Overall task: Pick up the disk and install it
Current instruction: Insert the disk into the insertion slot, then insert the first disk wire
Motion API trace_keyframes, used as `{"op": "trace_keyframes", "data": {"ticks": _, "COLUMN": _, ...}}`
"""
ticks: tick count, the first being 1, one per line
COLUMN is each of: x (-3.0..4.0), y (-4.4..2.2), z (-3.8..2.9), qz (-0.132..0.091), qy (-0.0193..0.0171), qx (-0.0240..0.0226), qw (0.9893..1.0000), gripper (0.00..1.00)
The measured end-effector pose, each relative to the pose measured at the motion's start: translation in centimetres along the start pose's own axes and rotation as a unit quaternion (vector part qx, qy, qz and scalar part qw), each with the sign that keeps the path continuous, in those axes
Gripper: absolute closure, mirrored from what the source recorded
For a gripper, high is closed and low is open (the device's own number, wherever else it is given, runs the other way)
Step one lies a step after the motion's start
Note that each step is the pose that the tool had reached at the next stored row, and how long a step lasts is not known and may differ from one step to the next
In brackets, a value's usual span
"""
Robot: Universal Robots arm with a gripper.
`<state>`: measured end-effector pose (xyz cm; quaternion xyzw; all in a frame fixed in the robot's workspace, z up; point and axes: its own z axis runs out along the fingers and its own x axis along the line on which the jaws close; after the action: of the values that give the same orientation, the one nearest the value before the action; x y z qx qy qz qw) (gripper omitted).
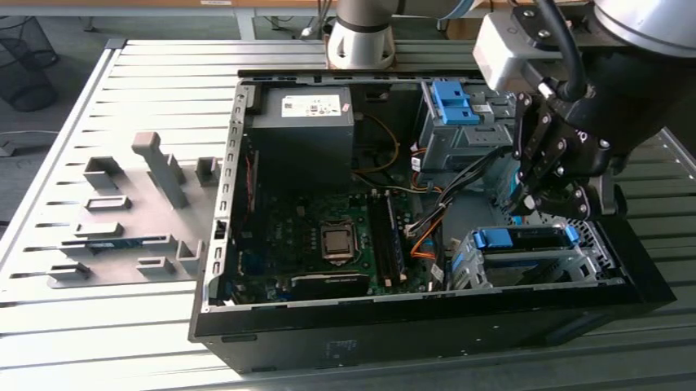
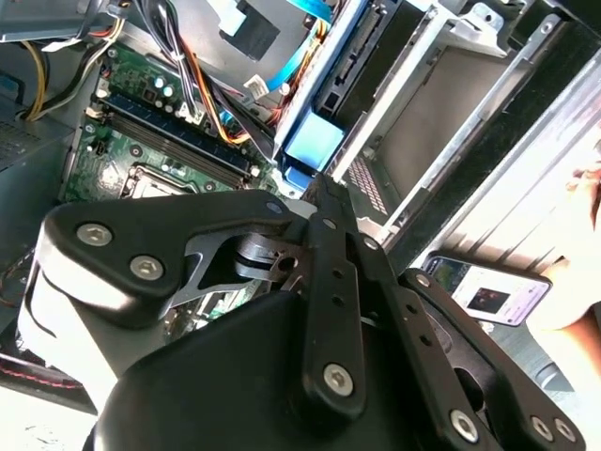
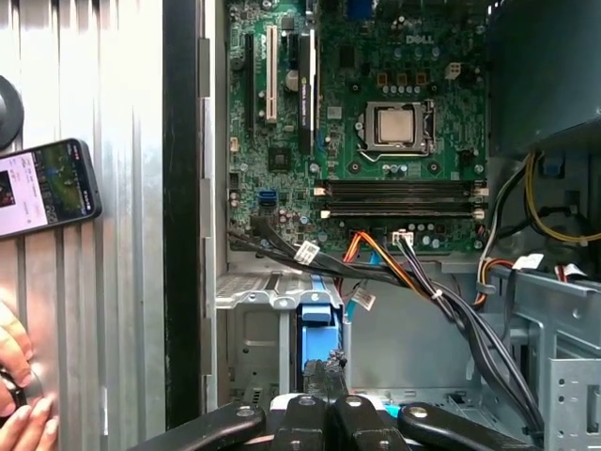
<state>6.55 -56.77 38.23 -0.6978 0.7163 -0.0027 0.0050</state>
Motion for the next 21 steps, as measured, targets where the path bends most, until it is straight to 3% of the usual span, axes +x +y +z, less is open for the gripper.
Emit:
{"op": "trace_keyframes", "data": {"ticks": 6, "x": 0.00, "y": 0.01, "z": 1.06, "qz": 0.000, "qy": -0.0009, "qx": 0.0000, "qw": 1.0000, "gripper": 0.89}}
{"op": "trace_keyframes", "data": {"ticks": 21, "x": 0.00, "y": -0.02, "z": 1.15, "qz": 0.000, "qy": -0.0009, "qx": 0.0000, "qw": 1.0000, "gripper": 0.89}}
